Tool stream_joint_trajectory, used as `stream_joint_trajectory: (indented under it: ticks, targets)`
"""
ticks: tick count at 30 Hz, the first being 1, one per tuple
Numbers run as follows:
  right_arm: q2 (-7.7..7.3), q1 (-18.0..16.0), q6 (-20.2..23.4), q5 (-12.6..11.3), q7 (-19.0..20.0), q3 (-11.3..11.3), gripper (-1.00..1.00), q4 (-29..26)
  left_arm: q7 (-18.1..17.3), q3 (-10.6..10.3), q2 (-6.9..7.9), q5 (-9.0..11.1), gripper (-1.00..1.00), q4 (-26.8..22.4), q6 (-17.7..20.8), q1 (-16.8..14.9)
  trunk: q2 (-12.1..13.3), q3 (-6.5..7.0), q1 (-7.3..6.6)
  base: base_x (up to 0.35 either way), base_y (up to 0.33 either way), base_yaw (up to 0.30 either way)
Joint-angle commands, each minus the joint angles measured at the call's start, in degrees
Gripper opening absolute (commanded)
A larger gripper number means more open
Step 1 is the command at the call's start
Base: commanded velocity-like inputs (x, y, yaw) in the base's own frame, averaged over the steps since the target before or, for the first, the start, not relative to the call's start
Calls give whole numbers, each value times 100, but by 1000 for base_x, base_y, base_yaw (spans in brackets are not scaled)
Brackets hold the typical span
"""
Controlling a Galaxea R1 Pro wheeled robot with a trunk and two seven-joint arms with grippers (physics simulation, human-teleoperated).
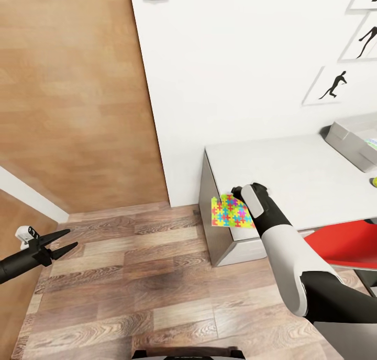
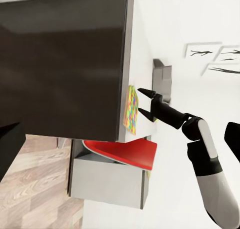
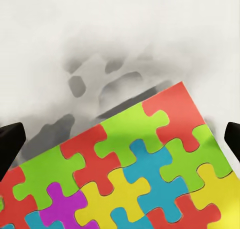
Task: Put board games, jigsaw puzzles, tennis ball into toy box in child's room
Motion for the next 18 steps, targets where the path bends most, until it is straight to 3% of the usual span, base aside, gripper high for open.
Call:
stream_joint_trajectory:
  ticks: [1, 10, 18]
  targets:
    - [3, -3, 14, -40, -35, -14, 100, -14, -9, 0, 2, 10, 100, 1, 41, -3, -10, -9, 3, 0, 0, 0]
    - [-2, 6, 7, -39, -41, -13, 100, -93, -9, 0, 2, 11, 100, 0, 41, -3, -10, -9, 3, 0, 0, 0]
    - [-2, 136, 108, -45, -80, -21, 100, -773, -9, 0, 2, 11, 100, 1, 42, -3, -10, -9, 3, 0, 0, 0]
